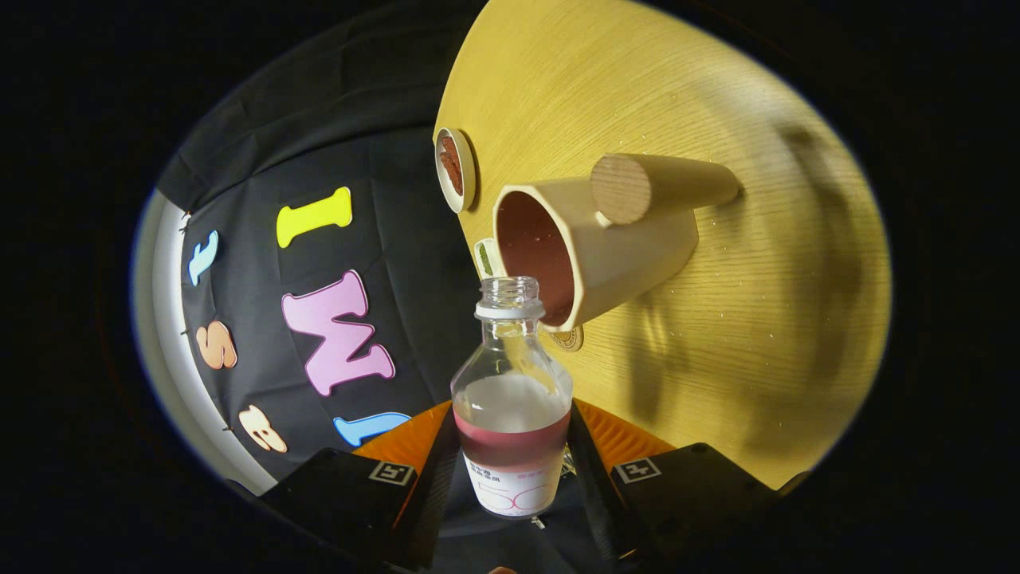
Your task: Take the bottle from table, then pour the juice into the cup, finally place the bottle on the coaster
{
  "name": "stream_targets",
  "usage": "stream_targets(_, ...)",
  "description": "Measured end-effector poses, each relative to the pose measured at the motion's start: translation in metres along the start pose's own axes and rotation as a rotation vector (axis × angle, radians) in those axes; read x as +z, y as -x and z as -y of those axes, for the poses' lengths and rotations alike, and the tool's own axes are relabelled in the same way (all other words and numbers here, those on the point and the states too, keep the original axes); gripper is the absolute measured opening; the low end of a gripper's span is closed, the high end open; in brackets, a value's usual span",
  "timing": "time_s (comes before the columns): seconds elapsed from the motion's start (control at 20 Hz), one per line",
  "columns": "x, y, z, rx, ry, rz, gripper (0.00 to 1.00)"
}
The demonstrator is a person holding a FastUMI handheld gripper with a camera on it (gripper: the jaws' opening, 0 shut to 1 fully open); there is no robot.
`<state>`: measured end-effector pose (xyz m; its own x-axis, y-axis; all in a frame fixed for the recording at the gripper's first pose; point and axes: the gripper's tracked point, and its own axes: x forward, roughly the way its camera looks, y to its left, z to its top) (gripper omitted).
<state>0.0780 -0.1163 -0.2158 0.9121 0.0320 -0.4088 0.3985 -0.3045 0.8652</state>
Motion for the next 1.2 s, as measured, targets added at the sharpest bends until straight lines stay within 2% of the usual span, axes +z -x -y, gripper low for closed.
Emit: stream_targets(1.2,-0.0096,0.0042,-0.0079,-0.028,-0.119,-0.031,0.76)
